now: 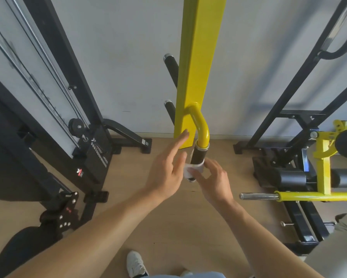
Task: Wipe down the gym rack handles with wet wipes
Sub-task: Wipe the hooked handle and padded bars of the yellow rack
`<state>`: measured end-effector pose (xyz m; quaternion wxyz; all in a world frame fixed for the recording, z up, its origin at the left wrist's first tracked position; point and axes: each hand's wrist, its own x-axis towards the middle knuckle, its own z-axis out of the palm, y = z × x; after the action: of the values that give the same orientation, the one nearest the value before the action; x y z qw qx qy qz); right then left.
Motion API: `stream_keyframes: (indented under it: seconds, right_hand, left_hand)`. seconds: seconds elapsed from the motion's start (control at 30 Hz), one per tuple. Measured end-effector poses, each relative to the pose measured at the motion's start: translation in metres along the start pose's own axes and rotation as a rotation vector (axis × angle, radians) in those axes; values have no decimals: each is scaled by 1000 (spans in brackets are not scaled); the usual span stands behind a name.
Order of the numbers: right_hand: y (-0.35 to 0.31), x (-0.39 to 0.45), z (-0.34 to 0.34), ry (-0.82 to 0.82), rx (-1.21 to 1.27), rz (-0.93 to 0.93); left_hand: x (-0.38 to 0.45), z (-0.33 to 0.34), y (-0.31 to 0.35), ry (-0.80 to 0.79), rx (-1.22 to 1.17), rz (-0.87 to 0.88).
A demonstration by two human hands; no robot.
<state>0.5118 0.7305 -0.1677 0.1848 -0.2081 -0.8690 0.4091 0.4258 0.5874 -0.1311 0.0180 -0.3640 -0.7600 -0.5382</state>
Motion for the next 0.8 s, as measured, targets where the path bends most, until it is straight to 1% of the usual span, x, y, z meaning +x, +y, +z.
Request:
stream_keyframes:
  seconds: [0.07, 0.13, 0.2, 0.27, 0.3, 0.37, 0.43, 0.5, 0.6, 0.67, 0.73, 0.8]
  right_hand:
    - [2, 5, 2, -61, 8, 67]
    - [-9, 12, -5, -47, 121, 69]
    - [-23, 15, -15, 0, 248, 2]
    - [-27, 13, -18, 39, 290, -39]
    - [-22, 11, -16, 42, 267, -27]
    - [-5, 5, -6, -16, 169, 46]
    - [11, -1, 5, -121, 73, 132]
    - [11, 0, 5, -129, 70, 161]
    - [-12, 8, -9, -1, 184, 42]
    - [-21, 11, -12, 74, 204, -44]
    - [-14, 6, -5, 61, 148, -62]
    - [3, -3, 9, -20, 53, -26]
  left_hand:
    - [-14, 4, -19, 8, -47, -235]
    - [-17, 1, -31, -52, -112, -448]
    - [-17, -3, -31, -106, -195, -552]
    - [-16, -5, -26, -128, -239, -555]
    - [-16, -5, -22, -143, -234, -535]
    - [-15, -3, -13, -164, -199, -489]
    - [-16, 1, -7, -158, -171, -465]
    - [-16, 3, -6, -132, -143, -458]
    - [-15, 1, -6, -62, -146, -501]
    - [-11, -2, -5, -41, -177, -519]
    - [-8, -2, -2, -28, -207, -489]
    - [-5, 1, 4, -3, -212, -409]
